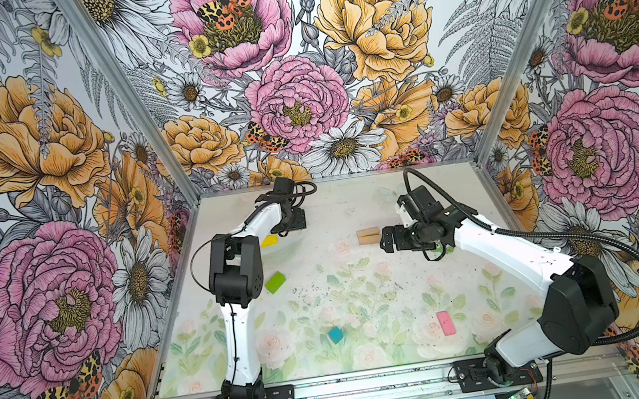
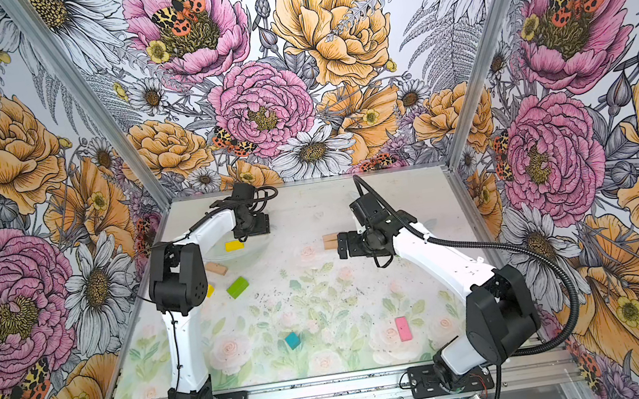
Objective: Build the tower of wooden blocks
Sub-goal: 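Lift the wood bar with the left gripper and carry it toward the paired bars, then lower the held bar across the top of the two paired bars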
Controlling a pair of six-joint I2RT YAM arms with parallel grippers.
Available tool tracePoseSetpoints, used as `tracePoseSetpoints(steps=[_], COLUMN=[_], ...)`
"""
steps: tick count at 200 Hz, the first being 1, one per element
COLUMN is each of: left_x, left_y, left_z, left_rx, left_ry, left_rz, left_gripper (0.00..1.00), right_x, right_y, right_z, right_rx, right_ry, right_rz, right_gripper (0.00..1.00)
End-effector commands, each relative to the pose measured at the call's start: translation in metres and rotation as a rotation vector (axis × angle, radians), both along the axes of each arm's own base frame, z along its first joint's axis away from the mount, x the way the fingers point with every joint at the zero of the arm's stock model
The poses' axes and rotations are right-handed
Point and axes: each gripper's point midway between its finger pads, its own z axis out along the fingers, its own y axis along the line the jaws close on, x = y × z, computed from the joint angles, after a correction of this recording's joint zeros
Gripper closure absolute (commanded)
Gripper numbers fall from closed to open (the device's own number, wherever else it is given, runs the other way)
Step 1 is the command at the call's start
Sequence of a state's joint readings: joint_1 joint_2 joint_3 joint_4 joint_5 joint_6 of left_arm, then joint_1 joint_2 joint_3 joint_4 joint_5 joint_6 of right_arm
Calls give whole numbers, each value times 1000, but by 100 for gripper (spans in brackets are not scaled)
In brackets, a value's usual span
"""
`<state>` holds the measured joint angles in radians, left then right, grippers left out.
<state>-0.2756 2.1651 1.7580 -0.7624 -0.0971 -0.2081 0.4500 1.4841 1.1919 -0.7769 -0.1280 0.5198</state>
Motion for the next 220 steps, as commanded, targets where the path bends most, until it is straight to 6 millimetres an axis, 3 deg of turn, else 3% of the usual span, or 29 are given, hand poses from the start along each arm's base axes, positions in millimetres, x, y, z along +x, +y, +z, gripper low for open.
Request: tracePoseSetpoints(steps=[1, 26, 80, 171, 220], left_x=[-14, -37, -70, -56, -50], left_y=[-8, -22, -76, -163, -202], left_z=[31, 43, 65, 47, 50], left_rx=[-4, -15, -47, -129, -135], left_ry=[-52, -63, -100, -99, -140], left_rz=[17, 9, -52, -41, -29], left_gripper=[35, 35, 36, 37, 37], right_x=[5, 4, -1, -18, -19], right_y=[-4, -2, -15, -50, -67], right_z=[-13, -22, -23, -14, -6], right_rx=[-10, -9, -39, -90, -88], right_ry=[13, 32, 8, -65, -99], right_rz=[-32, -32, -71, -155, -201], right_gripper=[3, 11, 11, 9, 9])
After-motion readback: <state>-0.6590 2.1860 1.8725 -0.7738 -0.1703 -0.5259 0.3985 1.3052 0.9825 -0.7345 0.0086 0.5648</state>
